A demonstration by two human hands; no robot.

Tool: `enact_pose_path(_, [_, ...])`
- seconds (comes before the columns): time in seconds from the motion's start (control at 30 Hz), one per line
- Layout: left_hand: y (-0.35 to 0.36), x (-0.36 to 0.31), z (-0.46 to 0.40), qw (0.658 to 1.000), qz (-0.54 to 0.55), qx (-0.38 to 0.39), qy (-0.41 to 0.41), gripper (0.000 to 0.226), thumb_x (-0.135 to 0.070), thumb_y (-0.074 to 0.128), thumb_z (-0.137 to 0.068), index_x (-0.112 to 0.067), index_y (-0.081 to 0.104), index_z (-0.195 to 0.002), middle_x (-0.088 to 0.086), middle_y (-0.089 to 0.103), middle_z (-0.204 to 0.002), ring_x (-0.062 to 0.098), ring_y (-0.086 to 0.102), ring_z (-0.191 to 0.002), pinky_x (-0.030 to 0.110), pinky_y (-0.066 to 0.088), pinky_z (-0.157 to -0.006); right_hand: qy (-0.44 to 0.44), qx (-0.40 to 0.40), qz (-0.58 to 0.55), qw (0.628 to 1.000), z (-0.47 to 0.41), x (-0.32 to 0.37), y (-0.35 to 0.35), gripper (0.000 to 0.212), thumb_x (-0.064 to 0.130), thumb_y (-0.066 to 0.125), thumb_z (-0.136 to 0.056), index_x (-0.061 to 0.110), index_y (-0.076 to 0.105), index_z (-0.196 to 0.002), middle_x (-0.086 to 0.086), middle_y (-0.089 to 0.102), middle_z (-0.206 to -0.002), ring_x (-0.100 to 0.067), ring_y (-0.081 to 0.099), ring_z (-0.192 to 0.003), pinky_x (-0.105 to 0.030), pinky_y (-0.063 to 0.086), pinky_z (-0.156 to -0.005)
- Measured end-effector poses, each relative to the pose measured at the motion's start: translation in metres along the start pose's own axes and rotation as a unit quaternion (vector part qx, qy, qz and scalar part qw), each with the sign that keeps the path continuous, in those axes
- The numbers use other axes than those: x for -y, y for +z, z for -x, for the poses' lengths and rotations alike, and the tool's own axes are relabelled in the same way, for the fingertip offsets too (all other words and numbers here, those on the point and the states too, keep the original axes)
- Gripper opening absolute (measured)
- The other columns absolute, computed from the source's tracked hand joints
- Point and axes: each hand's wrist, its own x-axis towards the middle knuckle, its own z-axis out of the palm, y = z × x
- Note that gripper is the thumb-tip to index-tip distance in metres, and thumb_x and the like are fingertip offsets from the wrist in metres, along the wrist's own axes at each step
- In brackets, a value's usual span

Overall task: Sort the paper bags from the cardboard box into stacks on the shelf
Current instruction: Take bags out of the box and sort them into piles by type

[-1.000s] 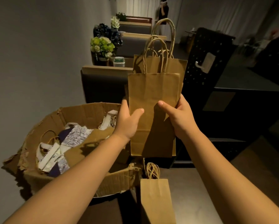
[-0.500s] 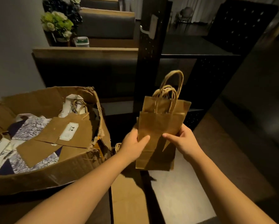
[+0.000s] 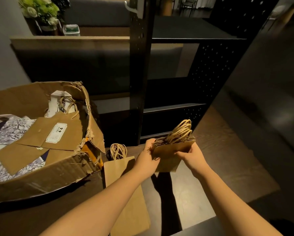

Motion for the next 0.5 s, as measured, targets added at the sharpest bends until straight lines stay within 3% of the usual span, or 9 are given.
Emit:
enact_pose_path(0.17, [0.007,0.002,-0.005,0.999,-0.020,-0.017,-0.022,0.052,-0.020,0.056,-0.096,-0.034,0.029,-0.138,-0.002,0.055,-0.127,0.022,0.054,-0.119,0.036,0.048,-0.098,0.008,0.009,0.006,1.000,-0.006,-0.008,-0.002,0.045,0.000,0.064,-0.086,0.029,0.045,-0.115,0.009,0.056,-0.112,-0.011,0.055,-0.104,-0.017,0.046,-0.073])
enact_pose_path(0.27, [0.012,-0.003,-0.007,0.997,-0.036,-0.032,-0.053,0.041,-0.027,0.049,-0.100,-0.023,0.036,-0.138,0.000,0.055,-0.128,0.023,0.055,-0.117,0.029,0.045,-0.093,0.002,-0.010,0.011,1.000,-0.011,-0.006,0.001,0.040,0.003,0.061,-0.089,0.033,0.045,-0.109,0.012,0.056,-0.108,-0.010,0.056,-0.101,-0.017,0.046,-0.070])
enact_pose_path(0.37, [0.014,-0.001,-0.009,0.997,-0.042,-0.034,-0.054,0.041,-0.027,0.052,-0.099,-0.022,0.040,-0.138,0.002,0.055,-0.130,0.023,0.054,-0.119,0.033,0.047,-0.097,-0.005,-0.026,0.010,1.000,-0.014,-0.007,0.001,0.035,0.004,0.059,-0.090,0.035,0.049,-0.103,0.011,0.059,-0.107,-0.011,0.058,-0.100,-0.016,0.046,-0.066])
enact_pose_path(0.5, [0.015,0.001,-0.011,0.994,-0.082,-0.030,-0.063,0.046,-0.024,0.048,-0.100,-0.019,0.035,-0.144,0.005,0.056,-0.127,0.024,0.056,-0.115,0.029,0.044,-0.092,0.010,-0.018,0.026,0.999,-0.016,-0.012,0.001,0.030,0.003,0.052,-0.093,0.027,0.050,-0.111,0.006,0.059,-0.109,-0.016,0.057,-0.105,-0.022,0.046,-0.077])
